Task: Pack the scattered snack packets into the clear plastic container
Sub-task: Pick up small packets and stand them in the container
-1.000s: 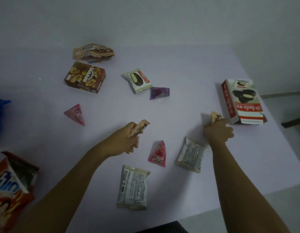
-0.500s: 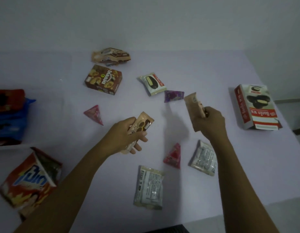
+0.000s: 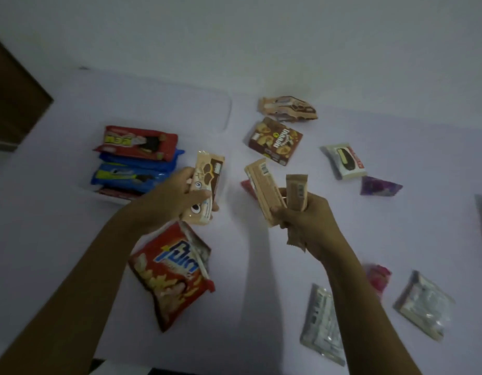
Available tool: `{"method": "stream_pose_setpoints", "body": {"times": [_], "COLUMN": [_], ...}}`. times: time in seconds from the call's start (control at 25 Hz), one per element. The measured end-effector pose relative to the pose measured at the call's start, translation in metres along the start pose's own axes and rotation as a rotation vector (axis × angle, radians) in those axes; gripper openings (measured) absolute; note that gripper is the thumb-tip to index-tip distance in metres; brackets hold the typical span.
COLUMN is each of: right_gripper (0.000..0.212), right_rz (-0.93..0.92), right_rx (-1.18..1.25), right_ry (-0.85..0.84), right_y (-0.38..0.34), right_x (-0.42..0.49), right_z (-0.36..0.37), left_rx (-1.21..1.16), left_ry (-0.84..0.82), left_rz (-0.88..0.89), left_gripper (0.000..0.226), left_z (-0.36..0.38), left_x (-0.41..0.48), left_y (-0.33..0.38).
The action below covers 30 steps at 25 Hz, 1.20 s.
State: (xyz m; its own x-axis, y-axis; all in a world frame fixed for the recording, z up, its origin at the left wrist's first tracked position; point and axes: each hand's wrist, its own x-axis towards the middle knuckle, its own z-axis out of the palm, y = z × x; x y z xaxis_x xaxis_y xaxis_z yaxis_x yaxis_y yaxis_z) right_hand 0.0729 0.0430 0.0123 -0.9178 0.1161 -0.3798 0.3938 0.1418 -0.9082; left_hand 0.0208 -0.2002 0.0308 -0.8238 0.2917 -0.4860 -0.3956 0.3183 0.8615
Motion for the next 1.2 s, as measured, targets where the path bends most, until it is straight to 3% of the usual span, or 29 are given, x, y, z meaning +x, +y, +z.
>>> {"method": "stream_pose_setpoints", "body": {"times": [0.24,0.36,0.44,0.52,0.64,0.8,0.96,1.08,1.2], "right_gripper": [0.016,0.012,0.013,0.021,0.016,0.013,0.012,0.011,0.010], "right_rz": [-0.016,-0.058,-0.095,-0.124,-0.159,-0.180,-0.188,-0.175,-0.156], "right_rx": [0.040,-0.024,-0.088,-0.127,-0.166,-0.236,-0.313,-0.332,-0.381], "right_ry": [-0.037,-0.021,0.004,0.015,0.025,0.028,-0.004,-0.028,-0.047], "right_y": [-0.025,-0.033,-0.035,-0.037,-0.036,-0.031,-0.031,-0.033,-0.032], "right_x": [0.015,0.023,0.028,0.031,0.036,0.042,0.043,0.045,0.048], "right_z": [0.086,0.120,0.137,0.150,0.162,0.170,0.176,0.179,0.182], "left_rx": [0.006,0.413,0.675,0.808,0.974,1.148,1.169,1.121,1.064], "left_ry": [0.182,0.298,0.317,0.250,0.094,0.050,0.035,0.013,-0.027], "left_rz": [0.054,0.139,0.189,0.217,0.270,0.211,0.191,0.207,0.174], "left_gripper": [0.034,0.020,0.026,0.036,0.022,0.013,0.032,0.011,0.017], "left_z": [-0.119,-0.157,-0.171,-0.180,-0.183,-0.180,-0.181,-0.184,-0.185], "left_x": [-0.025,-0.020,-0.008,0.007,0.028,0.042,0.048,0.050,0.050], "left_y": [-0.015,-0.028,-0.037,-0.047,-0.057,-0.061,-0.071,-0.078,-0.076]}}
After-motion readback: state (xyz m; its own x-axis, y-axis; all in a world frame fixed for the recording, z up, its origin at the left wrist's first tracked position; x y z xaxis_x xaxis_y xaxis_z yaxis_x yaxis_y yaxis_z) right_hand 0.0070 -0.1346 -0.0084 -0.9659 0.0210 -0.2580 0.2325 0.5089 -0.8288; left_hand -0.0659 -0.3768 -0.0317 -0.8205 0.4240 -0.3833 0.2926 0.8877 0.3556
